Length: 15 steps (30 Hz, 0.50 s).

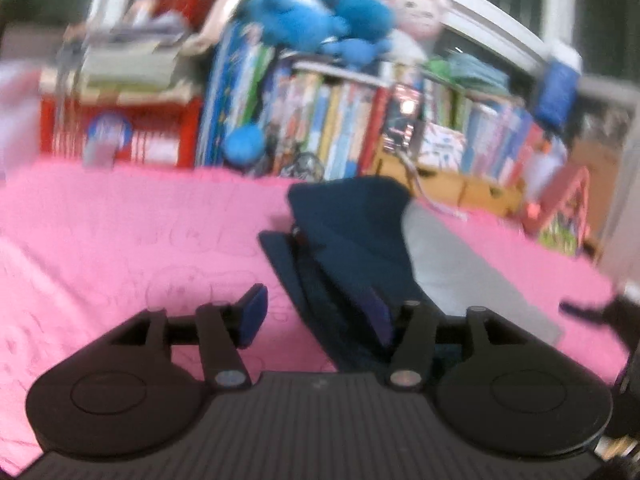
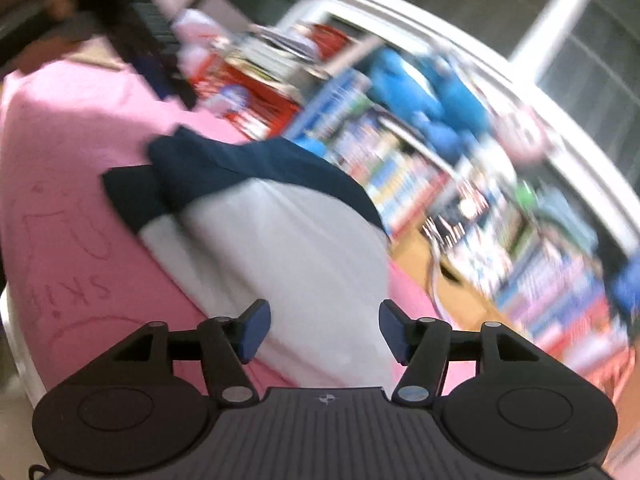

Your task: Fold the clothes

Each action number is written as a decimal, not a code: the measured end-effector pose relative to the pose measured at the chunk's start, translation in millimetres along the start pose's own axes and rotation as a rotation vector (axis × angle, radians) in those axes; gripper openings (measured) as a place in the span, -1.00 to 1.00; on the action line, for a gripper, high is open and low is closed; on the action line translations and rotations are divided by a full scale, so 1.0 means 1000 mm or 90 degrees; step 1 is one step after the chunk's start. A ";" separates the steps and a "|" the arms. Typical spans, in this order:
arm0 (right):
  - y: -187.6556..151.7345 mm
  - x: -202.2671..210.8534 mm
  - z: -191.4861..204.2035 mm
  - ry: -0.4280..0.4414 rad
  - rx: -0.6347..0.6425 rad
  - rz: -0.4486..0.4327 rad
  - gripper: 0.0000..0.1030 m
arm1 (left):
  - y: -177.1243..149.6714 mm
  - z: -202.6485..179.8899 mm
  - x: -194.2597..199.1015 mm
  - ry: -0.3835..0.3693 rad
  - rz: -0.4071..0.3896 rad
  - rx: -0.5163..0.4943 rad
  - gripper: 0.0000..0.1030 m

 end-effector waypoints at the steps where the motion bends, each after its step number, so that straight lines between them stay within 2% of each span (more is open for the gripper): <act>1: -0.003 0.000 -0.003 -0.002 -0.010 0.005 0.16 | -0.001 -0.012 0.001 0.003 0.005 -0.054 0.08; 3: -0.008 0.000 -0.008 -0.006 -0.031 0.016 0.16 | -0.004 -0.038 0.003 -0.003 0.018 -0.159 0.14; 6: -0.016 0.000 -0.017 -0.012 -0.062 0.032 0.16 | -0.018 -0.081 0.004 -0.045 0.043 -0.310 0.22; 8: -0.013 0.000 -0.018 -0.007 -0.075 0.032 0.16 | -0.030 -0.101 0.002 -0.070 0.061 -0.373 0.22; 10: -0.013 0.000 -0.022 -0.003 -0.092 0.036 0.16 | -0.041 -0.113 -0.005 -0.086 0.079 -0.419 0.25; 12: -0.014 -0.001 -0.026 0.001 -0.109 0.041 0.16 | -0.049 -0.114 -0.015 -0.073 0.090 -0.447 0.24; 15: -0.023 0.005 -0.031 -0.004 -0.121 0.055 0.22 | -0.047 -0.097 -0.029 -0.036 0.099 -0.423 0.23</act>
Point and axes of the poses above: each gripper's, at about its wrist camera, not at the fingertips, and x roughly against the way its jaws point, z to its left, y to its top, the point moved 10 cm from there along -x, roughly the way its jaws point, and after that the axes turned 8 degrees about -y, right-handed, at the moved point
